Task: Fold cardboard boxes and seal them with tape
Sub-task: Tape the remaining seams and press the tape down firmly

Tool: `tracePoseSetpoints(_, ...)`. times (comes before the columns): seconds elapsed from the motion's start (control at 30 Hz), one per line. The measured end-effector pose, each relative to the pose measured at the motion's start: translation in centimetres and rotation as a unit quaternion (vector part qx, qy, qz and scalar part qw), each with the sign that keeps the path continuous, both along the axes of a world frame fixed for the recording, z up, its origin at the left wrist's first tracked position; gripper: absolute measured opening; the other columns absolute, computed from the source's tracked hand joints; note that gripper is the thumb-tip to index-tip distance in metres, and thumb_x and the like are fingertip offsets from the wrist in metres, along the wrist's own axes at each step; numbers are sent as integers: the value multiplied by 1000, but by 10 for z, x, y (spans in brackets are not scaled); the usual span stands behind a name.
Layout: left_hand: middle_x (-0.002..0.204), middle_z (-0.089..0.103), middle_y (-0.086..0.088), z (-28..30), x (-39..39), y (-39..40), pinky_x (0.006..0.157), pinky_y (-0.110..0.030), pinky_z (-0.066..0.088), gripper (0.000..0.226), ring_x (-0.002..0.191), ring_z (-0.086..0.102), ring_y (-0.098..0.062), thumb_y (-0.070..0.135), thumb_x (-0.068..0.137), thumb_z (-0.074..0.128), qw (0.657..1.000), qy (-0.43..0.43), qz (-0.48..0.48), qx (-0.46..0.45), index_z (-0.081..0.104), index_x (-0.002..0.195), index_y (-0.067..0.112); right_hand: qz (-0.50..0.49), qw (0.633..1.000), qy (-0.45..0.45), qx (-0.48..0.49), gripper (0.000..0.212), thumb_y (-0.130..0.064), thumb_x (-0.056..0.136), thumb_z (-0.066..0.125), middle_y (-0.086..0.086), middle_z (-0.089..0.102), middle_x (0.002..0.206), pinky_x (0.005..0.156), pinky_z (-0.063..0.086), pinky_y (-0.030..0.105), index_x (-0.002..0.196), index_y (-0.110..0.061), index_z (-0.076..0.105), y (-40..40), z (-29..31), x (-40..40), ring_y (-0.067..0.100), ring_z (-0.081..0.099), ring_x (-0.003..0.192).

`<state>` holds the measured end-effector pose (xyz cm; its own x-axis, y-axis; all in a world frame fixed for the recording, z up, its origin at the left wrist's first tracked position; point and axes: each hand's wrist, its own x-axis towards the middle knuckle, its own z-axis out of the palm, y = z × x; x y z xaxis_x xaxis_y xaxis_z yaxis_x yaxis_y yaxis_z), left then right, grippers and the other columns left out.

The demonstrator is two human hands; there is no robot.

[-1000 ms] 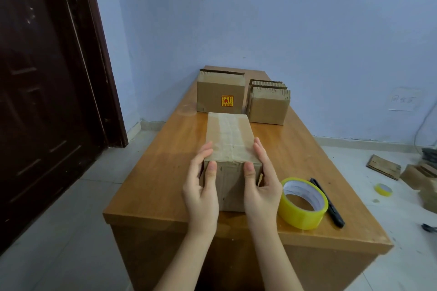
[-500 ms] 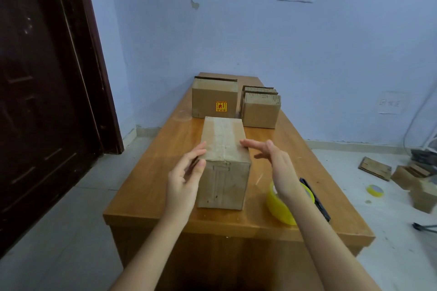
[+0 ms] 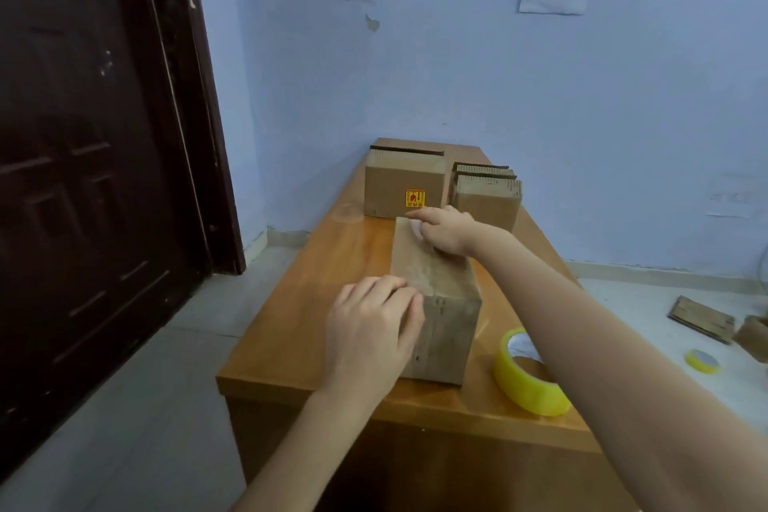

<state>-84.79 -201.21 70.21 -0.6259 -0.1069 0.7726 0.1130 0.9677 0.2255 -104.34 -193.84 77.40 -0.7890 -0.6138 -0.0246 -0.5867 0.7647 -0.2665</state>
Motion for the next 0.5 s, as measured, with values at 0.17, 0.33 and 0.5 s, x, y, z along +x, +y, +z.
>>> tracePoseSetpoints(0.17, 94, 72, 10, 2, 5, -16, 82, -24, 39, 38, 90, 65, -7, 42, 93, 40, 998, 5, 47, -37, 74, 90, 24, -38, 999, 11, 22, 40, -40, 99, 29, 5, 49, 135, 107, 23, 47, 136, -41, 45, 21, 2, -8, 29, 26, 133)
tracePoseSetpoints(0.33, 114, 67, 12, 23, 10, -31, 86, -29, 35, 81, 109, 58, -9, 74, 84, 7, 978, -141, 149, -43, 69, 107, 28, -24, 998, -36, -43, 45, -39, 96, 47, 3, 53, 134, 99, 38, 32, 139, -27, 44, 44, 9, -3, 23, 48, 121)
tracePoseSetpoints(0.5, 142, 45, 3, 42, 0, -48, 105, -38, 31, 78, 129, 41, -17, 77, 84, 17, 936, -300, 180, -37, 41, 141, 30, -42, 988, -146, 11, 41, -38, 95, 50, 4, 51, 122, 71, 50, 27, 133, -22, 47, 65, 23, 13, 22, 54, 101)
